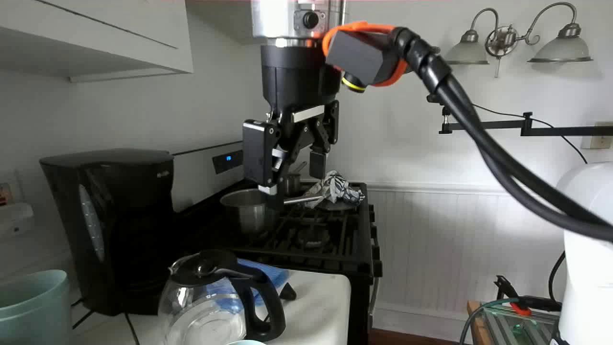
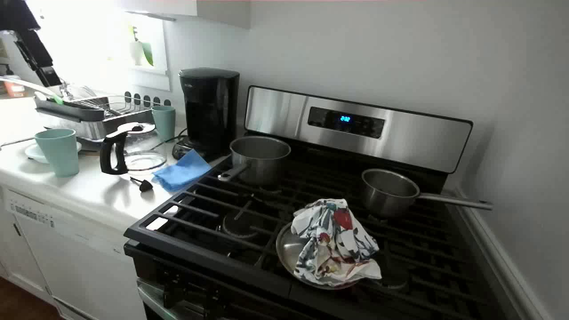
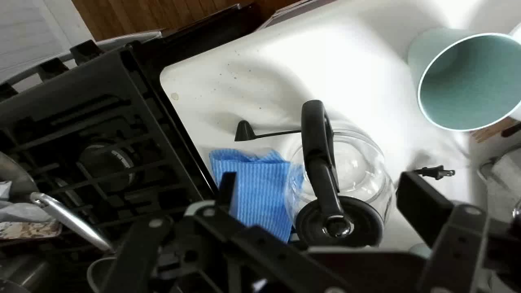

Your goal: Put the transparent kettle on the stove

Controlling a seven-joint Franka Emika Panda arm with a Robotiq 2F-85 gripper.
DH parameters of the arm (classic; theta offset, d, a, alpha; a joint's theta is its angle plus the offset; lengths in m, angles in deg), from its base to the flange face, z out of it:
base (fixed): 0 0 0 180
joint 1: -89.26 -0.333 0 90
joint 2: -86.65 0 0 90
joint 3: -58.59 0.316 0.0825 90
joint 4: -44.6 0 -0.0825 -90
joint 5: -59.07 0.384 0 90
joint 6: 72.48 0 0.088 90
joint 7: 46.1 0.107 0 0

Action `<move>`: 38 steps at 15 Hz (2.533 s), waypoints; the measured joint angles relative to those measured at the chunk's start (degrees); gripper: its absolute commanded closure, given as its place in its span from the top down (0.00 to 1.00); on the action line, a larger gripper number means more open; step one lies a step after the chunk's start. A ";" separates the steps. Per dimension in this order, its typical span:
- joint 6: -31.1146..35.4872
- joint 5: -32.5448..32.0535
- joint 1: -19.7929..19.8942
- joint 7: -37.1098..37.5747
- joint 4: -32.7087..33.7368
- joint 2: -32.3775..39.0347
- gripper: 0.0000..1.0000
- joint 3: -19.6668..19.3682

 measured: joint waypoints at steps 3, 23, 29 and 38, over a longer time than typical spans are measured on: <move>0.00 0.00 0.00 0.00 0.00 0.00 1.00 0.00; 11.63 1.26 -2.84 -21.00 -1.52 12.93 1.00 -13.58; 17.30 11.79 -5.91 -34.23 -3.04 17.31 1.00 -17.24; 17.54 20.05 -6.14 -44.78 -3.02 23.66 0.92 -20.20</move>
